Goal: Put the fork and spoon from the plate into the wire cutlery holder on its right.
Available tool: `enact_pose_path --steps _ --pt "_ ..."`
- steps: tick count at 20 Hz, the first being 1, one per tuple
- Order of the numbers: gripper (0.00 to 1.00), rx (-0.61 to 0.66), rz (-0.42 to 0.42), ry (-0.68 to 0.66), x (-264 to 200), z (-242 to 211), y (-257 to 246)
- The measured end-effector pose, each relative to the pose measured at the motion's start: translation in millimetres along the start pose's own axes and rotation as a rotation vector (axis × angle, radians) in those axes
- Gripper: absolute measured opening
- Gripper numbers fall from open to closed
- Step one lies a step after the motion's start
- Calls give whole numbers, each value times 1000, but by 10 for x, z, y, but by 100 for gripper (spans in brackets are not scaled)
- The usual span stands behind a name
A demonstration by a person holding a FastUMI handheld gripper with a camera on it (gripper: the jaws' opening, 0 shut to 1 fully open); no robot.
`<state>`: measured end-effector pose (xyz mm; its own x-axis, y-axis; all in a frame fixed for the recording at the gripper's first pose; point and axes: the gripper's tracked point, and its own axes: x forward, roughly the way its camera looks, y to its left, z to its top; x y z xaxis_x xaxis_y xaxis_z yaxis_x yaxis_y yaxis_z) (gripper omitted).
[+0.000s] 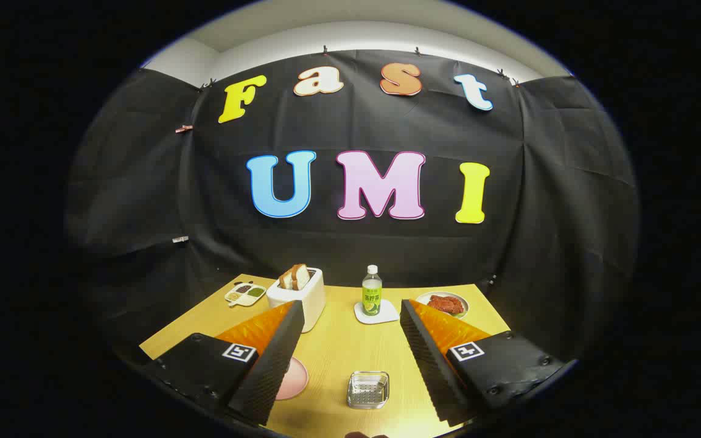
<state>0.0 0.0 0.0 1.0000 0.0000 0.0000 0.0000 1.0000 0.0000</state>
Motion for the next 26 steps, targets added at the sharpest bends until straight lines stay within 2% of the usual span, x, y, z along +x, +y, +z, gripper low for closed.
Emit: enact_pose_path --steps 10,18,22,26 --pt "99 26 -56 13 -178 -89 -193" --pt "99 45 -88 22 -149 -53 -322" --pt "99 53 -45 51 -35 -126 -148" --pt "100 37 3 155 101 -443 139"
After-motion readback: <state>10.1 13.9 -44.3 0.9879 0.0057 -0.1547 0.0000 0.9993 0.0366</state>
